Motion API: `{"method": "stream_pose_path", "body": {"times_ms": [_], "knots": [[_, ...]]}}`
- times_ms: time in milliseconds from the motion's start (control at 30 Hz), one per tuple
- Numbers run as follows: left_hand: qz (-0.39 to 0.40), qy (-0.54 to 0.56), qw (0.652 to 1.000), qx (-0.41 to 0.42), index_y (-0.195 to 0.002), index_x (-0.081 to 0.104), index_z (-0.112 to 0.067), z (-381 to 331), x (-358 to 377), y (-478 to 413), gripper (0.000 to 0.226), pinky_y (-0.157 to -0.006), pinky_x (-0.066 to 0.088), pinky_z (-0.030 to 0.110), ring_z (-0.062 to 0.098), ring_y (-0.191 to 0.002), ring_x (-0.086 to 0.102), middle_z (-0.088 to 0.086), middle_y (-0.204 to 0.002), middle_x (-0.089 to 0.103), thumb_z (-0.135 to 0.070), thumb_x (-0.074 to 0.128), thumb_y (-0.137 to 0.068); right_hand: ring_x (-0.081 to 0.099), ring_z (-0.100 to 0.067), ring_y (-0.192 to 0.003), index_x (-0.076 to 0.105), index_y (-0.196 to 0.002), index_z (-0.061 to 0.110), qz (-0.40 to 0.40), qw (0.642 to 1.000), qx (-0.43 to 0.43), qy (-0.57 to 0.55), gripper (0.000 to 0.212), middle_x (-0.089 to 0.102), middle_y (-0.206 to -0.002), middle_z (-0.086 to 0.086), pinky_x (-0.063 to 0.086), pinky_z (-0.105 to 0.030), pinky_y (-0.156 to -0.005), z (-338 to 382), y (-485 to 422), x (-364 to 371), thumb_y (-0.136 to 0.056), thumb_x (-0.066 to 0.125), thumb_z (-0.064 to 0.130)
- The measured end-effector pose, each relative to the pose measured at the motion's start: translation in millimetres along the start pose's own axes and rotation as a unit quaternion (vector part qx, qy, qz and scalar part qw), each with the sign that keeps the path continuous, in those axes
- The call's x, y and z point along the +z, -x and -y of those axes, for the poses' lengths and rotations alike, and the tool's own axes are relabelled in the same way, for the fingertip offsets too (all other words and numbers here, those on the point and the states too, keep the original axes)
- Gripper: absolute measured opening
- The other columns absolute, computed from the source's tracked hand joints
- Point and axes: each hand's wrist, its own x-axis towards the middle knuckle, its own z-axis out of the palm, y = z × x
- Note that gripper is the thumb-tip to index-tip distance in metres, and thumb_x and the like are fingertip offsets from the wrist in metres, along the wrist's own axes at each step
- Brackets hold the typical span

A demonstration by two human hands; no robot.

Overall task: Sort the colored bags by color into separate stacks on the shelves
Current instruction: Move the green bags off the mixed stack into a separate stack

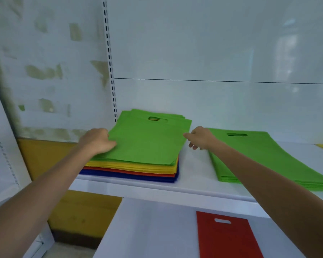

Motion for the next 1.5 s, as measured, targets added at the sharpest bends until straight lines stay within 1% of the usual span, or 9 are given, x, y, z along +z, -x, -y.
{"method": "stream_pose_path", "body": {"times_ms": [67,200,300,500,600,833,1100,1300,1500], "knots": [[0.002,0.002,1.000,0.005,-0.094,0.065,-0.005,9,1,-4,0.034,-0.070,0.043,0.028,0.027,-0.091,0.060,0.013,-0.097,0.066,-0.038,0.059,-0.084,0.060,-0.021,-0.068,0.056,-0.063,0.008,-0.023,1.000,0.006,0.021,0.041,0.069,-0.079,-0.014,0.050,-0.030,-0.067,7,-4,14,-0.091,0.054,0.038],[-0.005,0.003,1.000,0.025,-0.107,0.060,-0.005,13,5,-13,0.038,-0.086,0.044,0.033,0.031,-0.107,0.055,0.015,-0.113,0.062,-0.038,0.058,-0.087,0.042,-0.016,-0.052,0.040,-0.054,0.012,-0.100,0.995,0.022,-0.018,0.044,0.049,-0.056,-0.007,0.042,-0.029,-0.060,14,-4,29,-0.082,0.071,0.027],[0.009,-0.038,0.999,0.025,-0.100,0.057,-0.011,16,9,-20,0.039,-0.089,0.042,0.035,0.033,-0.108,0.052,0.016,-0.114,0.059,-0.048,0.052,-0.088,0.053,-0.024,-0.071,0.047,-0.075,0.009,-0.138,0.990,0.014,-0.027,0.028,0.059,-0.082,-0.015,0.049,-0.037,-0.074,19,-1,34,-0.080,0.072,0.021],[-0.023,-0.041,0.999,0.002,-0.081,0.052,-0.012,21,9,-20,0.046,-0.076,0.042,0.031,0.030,-0.097,0.057,0.010,-0.096,0.059,-0.059,0.053,-0.084,0.050,-0.021,-0.077,0.054,-0.097,0.001,-0.158,0.986,0.012,-0.042,0.024,0.052,-0.078,-0.007,0.052,-0.042,-0.082,23,-1,41,-0.081,0.069,0.012],[-0.050,0.016,0.999,0.004,-0.081,0.060,-0.007,26,11,-21,0.041,-0.069,0.044,0.031,0.028,-0.086,0.058,0.009,-0.087,0.061,-0.049,0.060,-0.083,0.048,-0.020,-0.077,0.054,-0.092,0.003,-0.161,0.984,0.020,-0.074,0.019,0.048,-0.071,-0.002,0.050,-0.043,-0.085,24,-2,41,-0.082,0.068,0.010],[-0.085,0.016,0.996,0.008,-0.129,0.048,-0.018,27,13,-25,0.042,-0.088,0.043,0.034,0.031,-0.114,0.054,0.012,-0.123,0.060,-0.017,0.058,-0.088,0.054,-0.022,-0.078,0.053,-0.094,0.009,-0.206,0.974,-0.028,-0.091,0.014,0.053,-0.075,-0.001,0.052,-0.039,-0.077,26,2,46,-0.085,0.063,0.011],[-0.105,0.109,0.987,0.059,-0.113,0.065,-0.016,-35,7,-12,0.031,-0.097,0.043,0.036,0.032,-0.110,0.057,0.013,-0.125,0.059,-0.005,0.055,-0.086,0.053,-0.026,-0.074,0.041,-0.126,0.007,-0.307,0.946,-0.058,-0.088,0.042,0.053,-0.075,-0.008,0.048,-0.040,-0.071,-6,15,-2,-0.087,0.055,0.001],[-0.067,0.161,0.975,0.137,-0.120,0.061,-0.016,-116,10,-2,0.037,-0.098,0.041,0.030,0.025,-0.114,0.056,0.008,-0.130,0.057,-0.007,0.056,-0.085,0.049,-0.017,-0.076,0.051,-0.119,0.006,-0.335,0.939,-0.031,-0.071,0.029,0.051,-0.097,-0.005,0.039,-0.026,-0.067,-66,17,-75,-0.090,0.054,0.005],[-0.053,0.204,0.957,0.201,-0.116,0.064,-0.013,-201,21,21,0.034,-0.091,0.044,0.025,0.023,-0.107,0.060,0.011,-0.118,0.064,-0.011,0.060,-0.083,0.051,-0.027,-0.112,0.053,-0.124,0.005,-0.344,0.939,-0.020,0.001,0.036,0.055,-0.126,-0.013,0.036,-0.029,-0.094,-129,26,-140,-0.089,0.051,0.007]]}}
